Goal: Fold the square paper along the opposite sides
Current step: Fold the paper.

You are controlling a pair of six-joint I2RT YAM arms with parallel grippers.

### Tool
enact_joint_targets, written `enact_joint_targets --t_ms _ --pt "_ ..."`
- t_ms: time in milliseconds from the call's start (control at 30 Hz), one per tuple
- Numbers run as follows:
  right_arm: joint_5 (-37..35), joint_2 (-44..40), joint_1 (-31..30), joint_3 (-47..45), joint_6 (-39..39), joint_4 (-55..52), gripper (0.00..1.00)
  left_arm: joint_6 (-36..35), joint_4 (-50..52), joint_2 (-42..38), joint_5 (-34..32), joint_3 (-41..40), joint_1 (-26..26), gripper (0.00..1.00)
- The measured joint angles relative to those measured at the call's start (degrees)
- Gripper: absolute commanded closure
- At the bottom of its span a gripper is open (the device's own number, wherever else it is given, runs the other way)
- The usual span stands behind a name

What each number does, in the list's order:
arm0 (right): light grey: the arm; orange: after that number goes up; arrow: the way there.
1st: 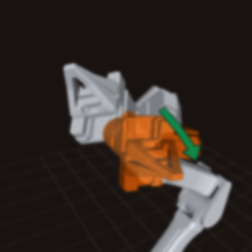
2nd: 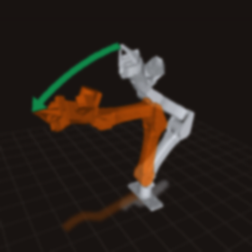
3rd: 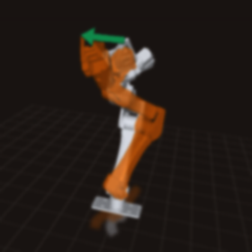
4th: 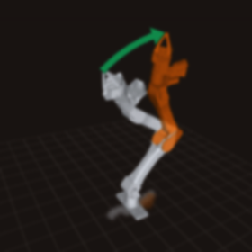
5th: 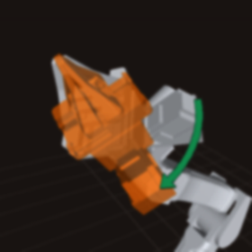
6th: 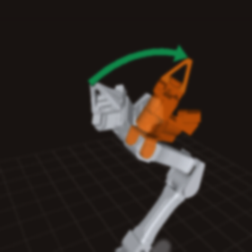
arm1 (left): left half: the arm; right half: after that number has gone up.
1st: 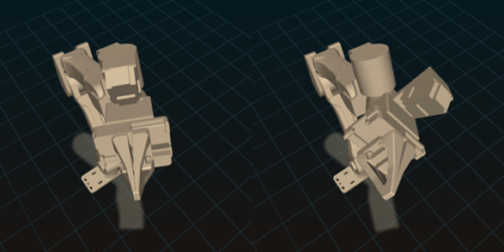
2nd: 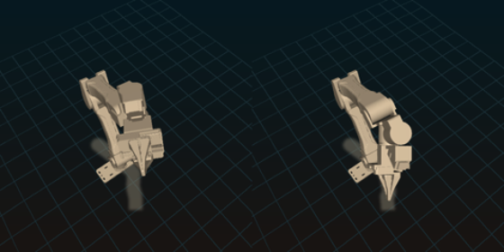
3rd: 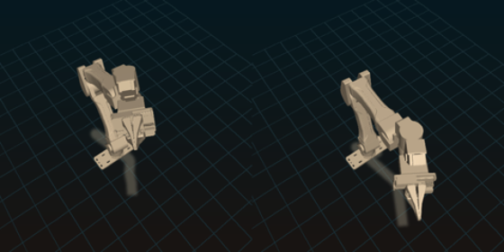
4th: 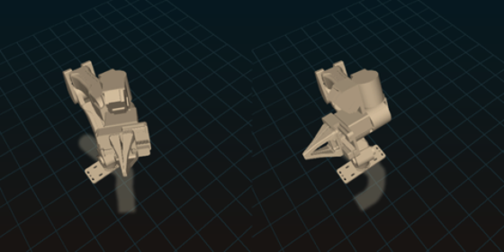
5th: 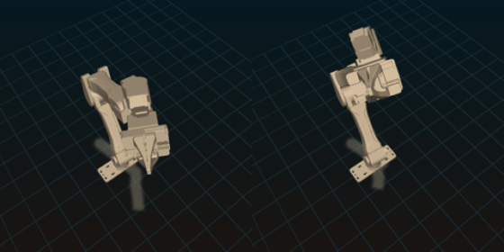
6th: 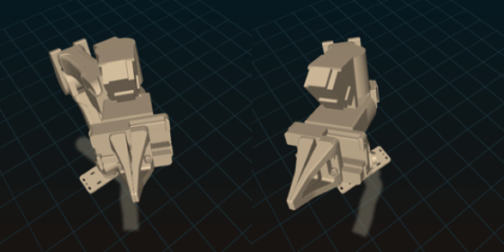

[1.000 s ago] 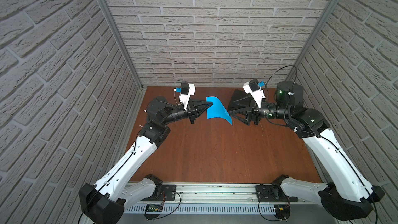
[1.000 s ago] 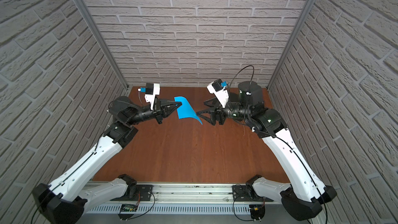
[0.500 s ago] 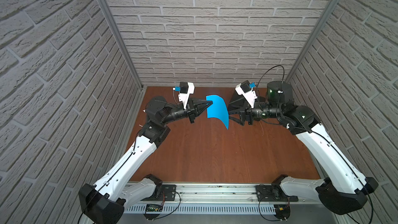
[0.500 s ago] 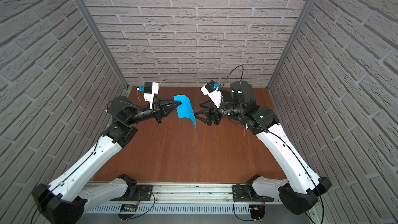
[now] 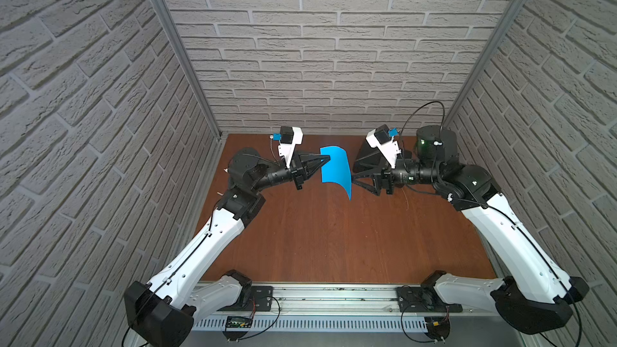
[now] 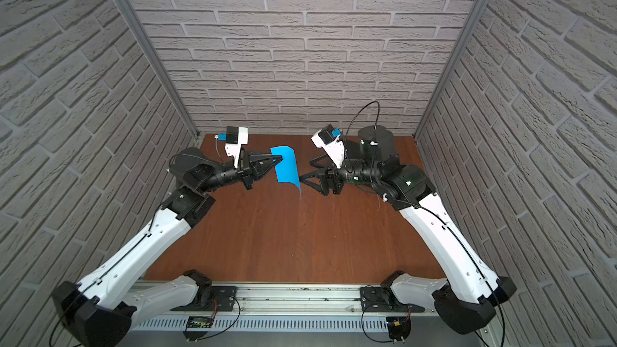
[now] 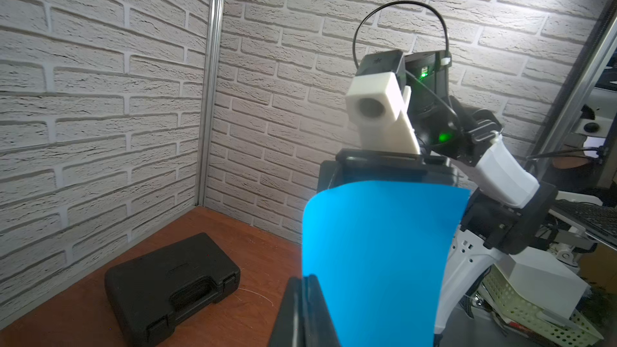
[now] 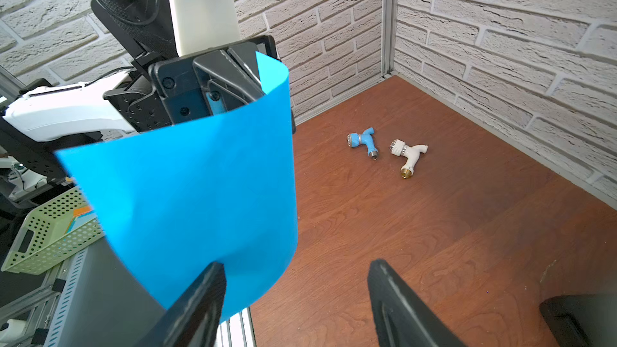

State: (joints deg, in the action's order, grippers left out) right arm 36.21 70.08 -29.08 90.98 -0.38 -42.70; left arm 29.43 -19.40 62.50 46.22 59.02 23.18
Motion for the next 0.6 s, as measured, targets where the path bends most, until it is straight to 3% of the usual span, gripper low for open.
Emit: enact_joint_targets --t_ms 600 --pt "-0.39 0.85 -2.27 1.84 0.44 -0.39 0.28 0.15 0.00 0.63 -0.63 0.00 0.00 1.00"
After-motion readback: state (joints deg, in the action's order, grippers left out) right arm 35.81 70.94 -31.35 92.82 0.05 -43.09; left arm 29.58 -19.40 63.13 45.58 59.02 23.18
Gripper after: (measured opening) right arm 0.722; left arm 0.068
